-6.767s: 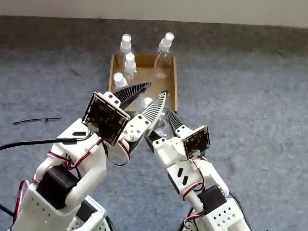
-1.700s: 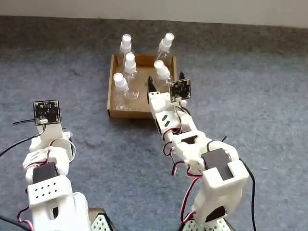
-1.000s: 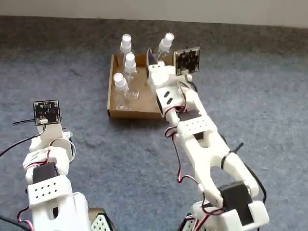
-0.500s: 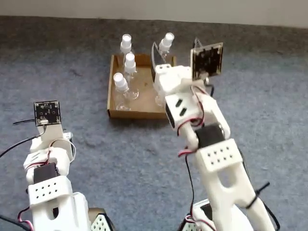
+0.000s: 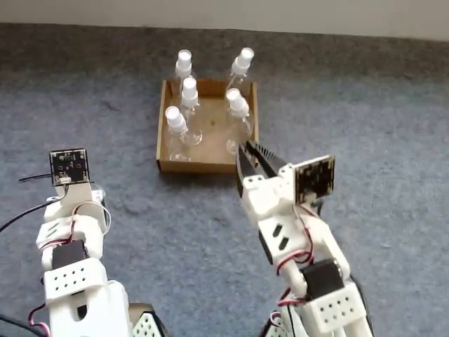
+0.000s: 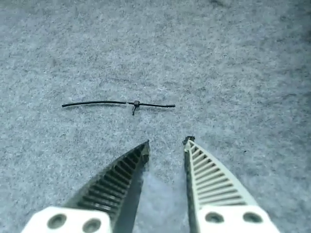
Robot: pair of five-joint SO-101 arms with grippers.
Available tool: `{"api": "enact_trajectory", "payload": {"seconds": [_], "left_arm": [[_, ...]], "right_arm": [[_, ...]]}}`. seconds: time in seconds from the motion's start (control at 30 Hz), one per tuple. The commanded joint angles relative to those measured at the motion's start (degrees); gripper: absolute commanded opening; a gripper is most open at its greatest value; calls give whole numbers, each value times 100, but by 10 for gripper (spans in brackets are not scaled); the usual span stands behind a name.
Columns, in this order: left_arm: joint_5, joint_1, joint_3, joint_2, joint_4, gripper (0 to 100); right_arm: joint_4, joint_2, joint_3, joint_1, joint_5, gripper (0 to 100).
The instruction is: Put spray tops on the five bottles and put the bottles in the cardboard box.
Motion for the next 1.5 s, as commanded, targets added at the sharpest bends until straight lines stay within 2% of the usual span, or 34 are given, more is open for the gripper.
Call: {"api": "enact_trajectory", "payload": {"seconds": [0.0, 0.1, 0.27, 0.53, 0.8, 0.97, 1.13, 1.27, 1.33, 1.47], "left_arm": [[-18, 40, -338, -110, -53, 120], [-18, 75, -699, -110, 422, 120], [0, 84, -1209, -110, 1108, 120], [-26, 92, -699, -110, 1257, 123], [-26, 796, 796, -110, -527, 123], [-26, 892, 1297, -110, -1354, 123], [-26, 971, 1297, -57, -1319, 123], [-26, 936, 1297, -101, -598, 120], [-26, 936, 1297, -101, -501, 120], [-9, 936, 1297, -101, -501, 118]], "right_arm": [[813, -1235, 409, 163, -26, 5], [1455, -2053, 875, 470, -26, 5], [2018, -1833, 1191, 910, -26, 5], [2105, -1930, 2220, 1033, -26, 5], [2141, -1921, 2659, 1147, -26, 5], [2202, -1903, 2659, 1525, -26, 5], [3055, -1912, 2659, 1648, -26, 5], [3969, -1903, 2659, 1648, -26, 5], [4664, -1912, 2659, 1648, -26, 5], [4549, -1903, 2659, 1640, -26, 5]]}}
